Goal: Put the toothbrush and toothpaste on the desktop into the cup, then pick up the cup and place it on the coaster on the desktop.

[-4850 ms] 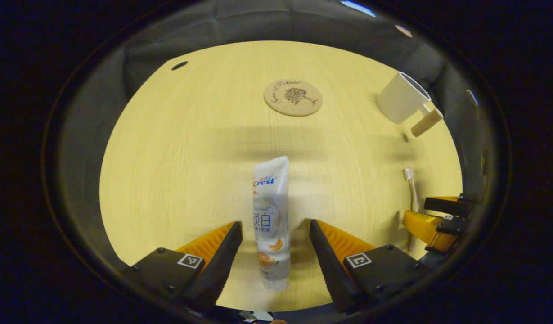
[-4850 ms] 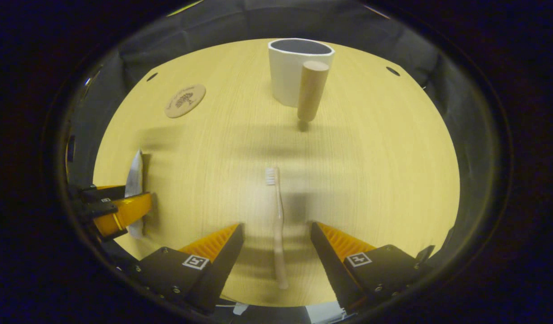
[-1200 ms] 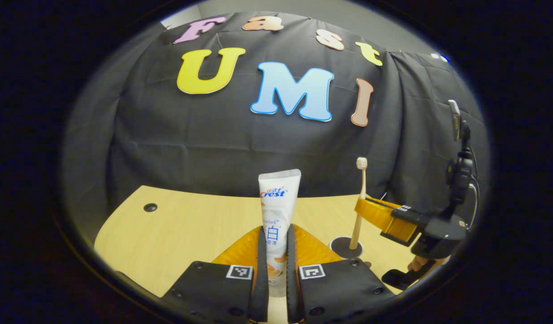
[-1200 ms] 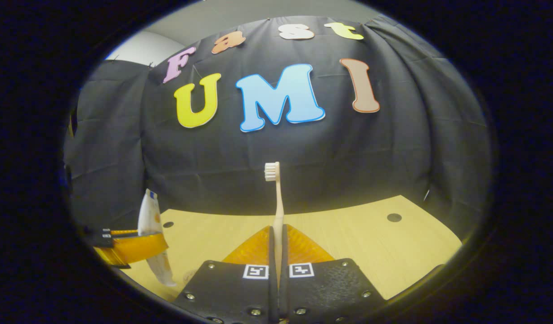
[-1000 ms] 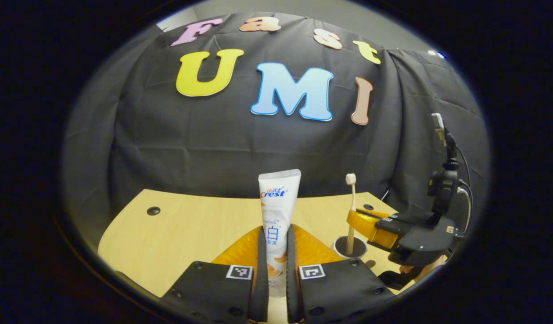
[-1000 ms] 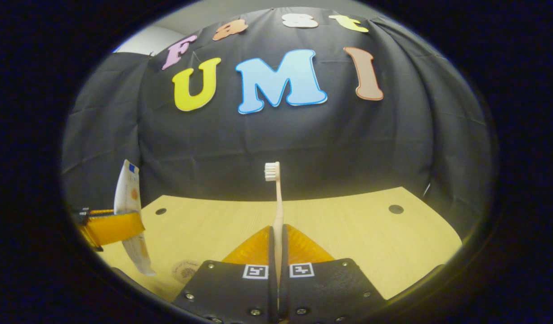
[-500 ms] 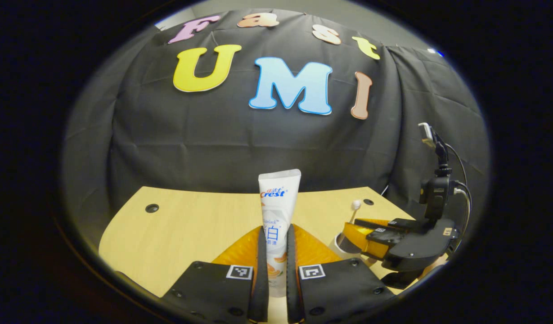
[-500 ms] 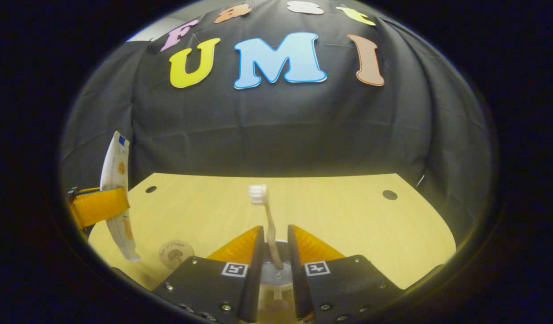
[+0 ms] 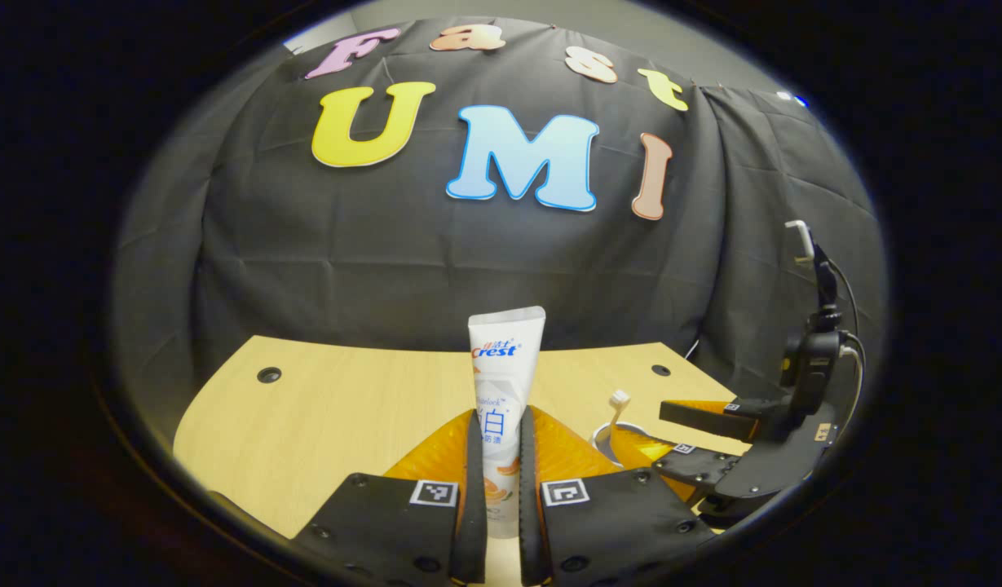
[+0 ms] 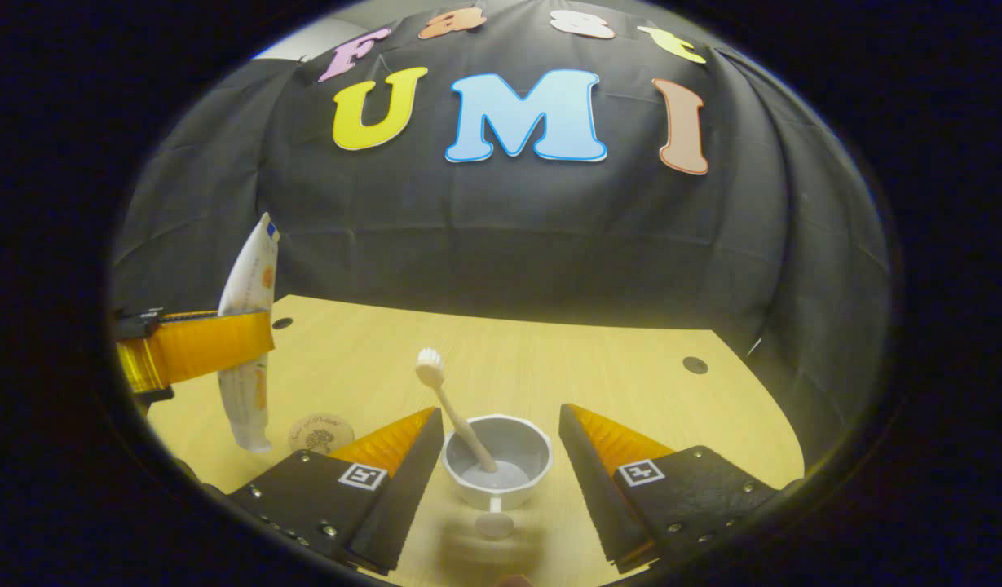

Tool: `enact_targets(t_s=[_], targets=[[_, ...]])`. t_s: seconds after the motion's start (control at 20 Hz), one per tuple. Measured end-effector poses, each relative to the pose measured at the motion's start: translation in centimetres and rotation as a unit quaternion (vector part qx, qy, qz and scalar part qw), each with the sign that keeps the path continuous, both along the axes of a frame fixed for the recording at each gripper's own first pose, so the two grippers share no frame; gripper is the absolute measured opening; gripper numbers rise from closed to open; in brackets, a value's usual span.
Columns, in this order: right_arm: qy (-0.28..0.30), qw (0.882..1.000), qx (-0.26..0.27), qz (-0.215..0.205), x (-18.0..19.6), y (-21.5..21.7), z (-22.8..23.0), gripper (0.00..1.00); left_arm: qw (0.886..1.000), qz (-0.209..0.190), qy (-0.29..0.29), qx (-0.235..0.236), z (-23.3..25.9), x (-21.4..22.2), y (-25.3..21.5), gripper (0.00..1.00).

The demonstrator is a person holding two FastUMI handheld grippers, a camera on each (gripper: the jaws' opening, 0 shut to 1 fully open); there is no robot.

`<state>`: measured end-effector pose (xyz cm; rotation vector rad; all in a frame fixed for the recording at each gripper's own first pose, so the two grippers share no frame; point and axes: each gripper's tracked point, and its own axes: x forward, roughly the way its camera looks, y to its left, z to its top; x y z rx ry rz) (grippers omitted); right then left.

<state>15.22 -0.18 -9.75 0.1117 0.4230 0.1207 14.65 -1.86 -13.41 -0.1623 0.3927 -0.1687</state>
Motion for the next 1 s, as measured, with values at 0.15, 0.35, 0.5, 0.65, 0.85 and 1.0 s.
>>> enact_targets(t_s=[0.15,0.35,0.5,0.65,0.85,1.0], targets=[[-0.014,1.000,0.016,-0.002,-1.5,-0.8,1.7,0.87,1.000,0.002,-0.003,-0.013,0.5,0.1,-1.1,0.23],[-0.034,0.999,0.020,-0.013,-3.0,-3.3,3.6,0.87,1.000,0.006,-0.005,-0.026,1.1,-0.2,-2.8,0.23],[-0.041,0.999,0.022,-0.020,-3.9,-5.5,4.3,0.87,0.999,0.013,-0.010,-0.033,1.5,-0.3,-4.0,0.23],[-0.040,0.998,0.026,-0.029,-4.7,-7.5,4.4,0.87,0.999,0.012,-0.027,-0.036,2.1,0.4,-5.1,0.23],[-0.035,0.998,0.034,-0.039,-5.2,-9.5,4.1,0.87,0.998,0.009,-0.056,-0.025,2.5,2.6,-5.8,0.23],[-0.032,0.998,0.033,-0.043,-5.1,-10.4,4.0,0.87,0.997,0.005,-0.076,-0.016,2.6,4.2,-6.4,0.23]])
